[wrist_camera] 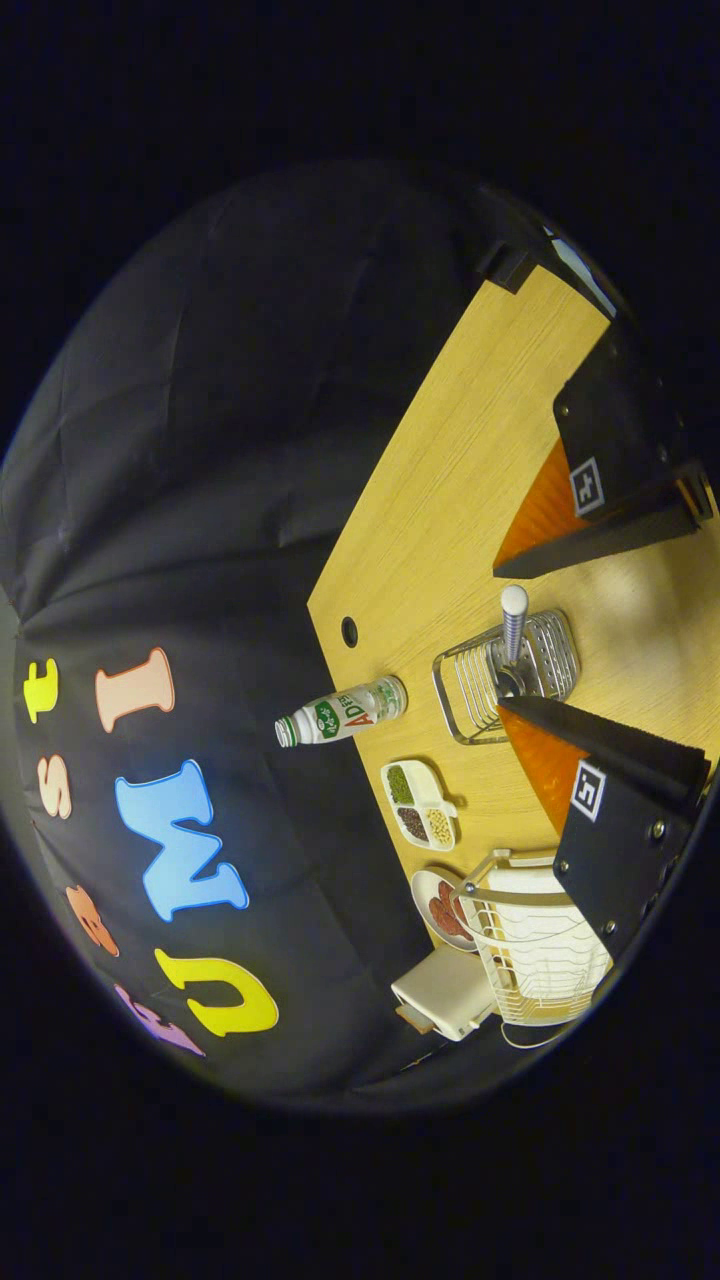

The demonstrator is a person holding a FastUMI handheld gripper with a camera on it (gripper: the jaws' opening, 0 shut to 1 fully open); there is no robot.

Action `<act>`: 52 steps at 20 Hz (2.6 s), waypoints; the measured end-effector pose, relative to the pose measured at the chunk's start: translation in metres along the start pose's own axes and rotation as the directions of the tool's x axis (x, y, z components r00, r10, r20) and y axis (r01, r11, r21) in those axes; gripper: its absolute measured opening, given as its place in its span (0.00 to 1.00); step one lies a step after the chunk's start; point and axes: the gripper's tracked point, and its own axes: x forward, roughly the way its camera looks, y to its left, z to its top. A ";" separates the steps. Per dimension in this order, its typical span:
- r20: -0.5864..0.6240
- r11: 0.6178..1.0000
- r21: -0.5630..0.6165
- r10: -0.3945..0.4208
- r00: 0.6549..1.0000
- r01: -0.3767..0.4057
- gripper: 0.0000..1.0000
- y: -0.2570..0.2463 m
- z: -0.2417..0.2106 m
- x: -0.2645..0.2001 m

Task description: Take the plate from the dish rack, then take the spoon from the basket and place it into the plate.

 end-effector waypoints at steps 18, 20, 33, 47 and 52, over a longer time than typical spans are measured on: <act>0.042 0.986 -0.084 0.148 0.988 -0.144 0.12 0.023 0.029 0.025; 0.024 0.980 -0.134 0.148 0.989 -0.144 0.03 0.028 0.026 0.026; 0.080 0.934 -0.354 0.073 0.994 -0.040 0.03 0.036 0.089 -0.026; 0.084 0.825 -0.528 0.287 0.954 -0.201 0.03 0.135 0.070 -0.144; 0.015 0.750 -0.575 0.410 0.912 -0.327 0.03 0.187 0.030 -0.188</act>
